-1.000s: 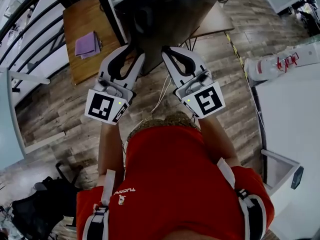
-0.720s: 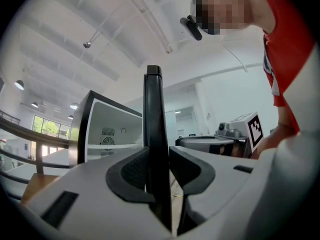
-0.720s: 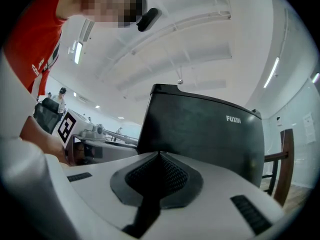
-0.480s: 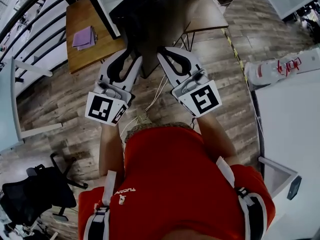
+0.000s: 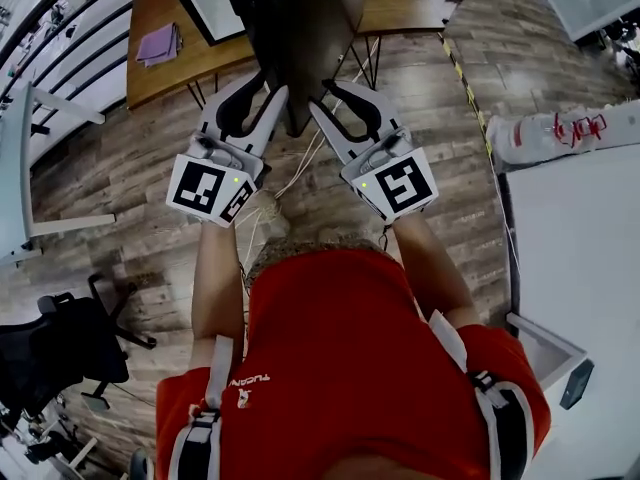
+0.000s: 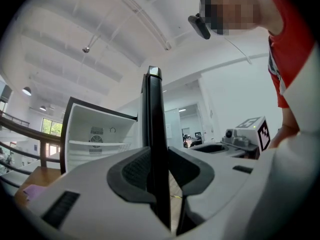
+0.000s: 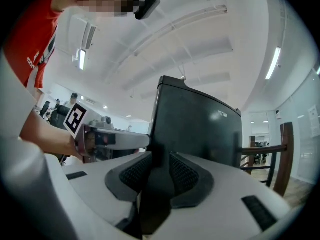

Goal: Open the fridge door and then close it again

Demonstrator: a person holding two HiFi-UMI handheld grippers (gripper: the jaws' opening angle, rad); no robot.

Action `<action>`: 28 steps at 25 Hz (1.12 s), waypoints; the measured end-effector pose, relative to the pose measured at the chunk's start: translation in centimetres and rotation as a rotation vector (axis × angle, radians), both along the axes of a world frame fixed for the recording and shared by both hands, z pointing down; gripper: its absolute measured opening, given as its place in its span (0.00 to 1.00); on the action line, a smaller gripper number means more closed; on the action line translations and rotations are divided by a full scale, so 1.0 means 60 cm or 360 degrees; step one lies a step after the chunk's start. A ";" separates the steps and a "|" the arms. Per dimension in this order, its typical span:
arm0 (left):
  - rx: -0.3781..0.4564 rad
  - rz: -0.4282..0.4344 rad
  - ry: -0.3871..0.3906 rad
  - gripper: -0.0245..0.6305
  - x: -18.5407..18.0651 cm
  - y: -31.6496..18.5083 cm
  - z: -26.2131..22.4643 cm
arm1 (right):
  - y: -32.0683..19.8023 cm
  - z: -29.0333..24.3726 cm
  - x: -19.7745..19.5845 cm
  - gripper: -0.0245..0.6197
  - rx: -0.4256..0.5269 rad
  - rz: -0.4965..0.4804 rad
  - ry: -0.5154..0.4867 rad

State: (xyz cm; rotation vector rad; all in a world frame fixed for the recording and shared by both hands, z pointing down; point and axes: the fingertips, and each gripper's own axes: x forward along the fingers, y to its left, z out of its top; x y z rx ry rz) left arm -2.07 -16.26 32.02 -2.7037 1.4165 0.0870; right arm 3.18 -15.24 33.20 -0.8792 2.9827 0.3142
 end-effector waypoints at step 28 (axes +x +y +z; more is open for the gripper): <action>-0.0019 0.0081 0.0069 0.07 0.100 0.065 -0.007 | -0.005 0.049 0.086 0.42 -0.0074 0.0481 0.0165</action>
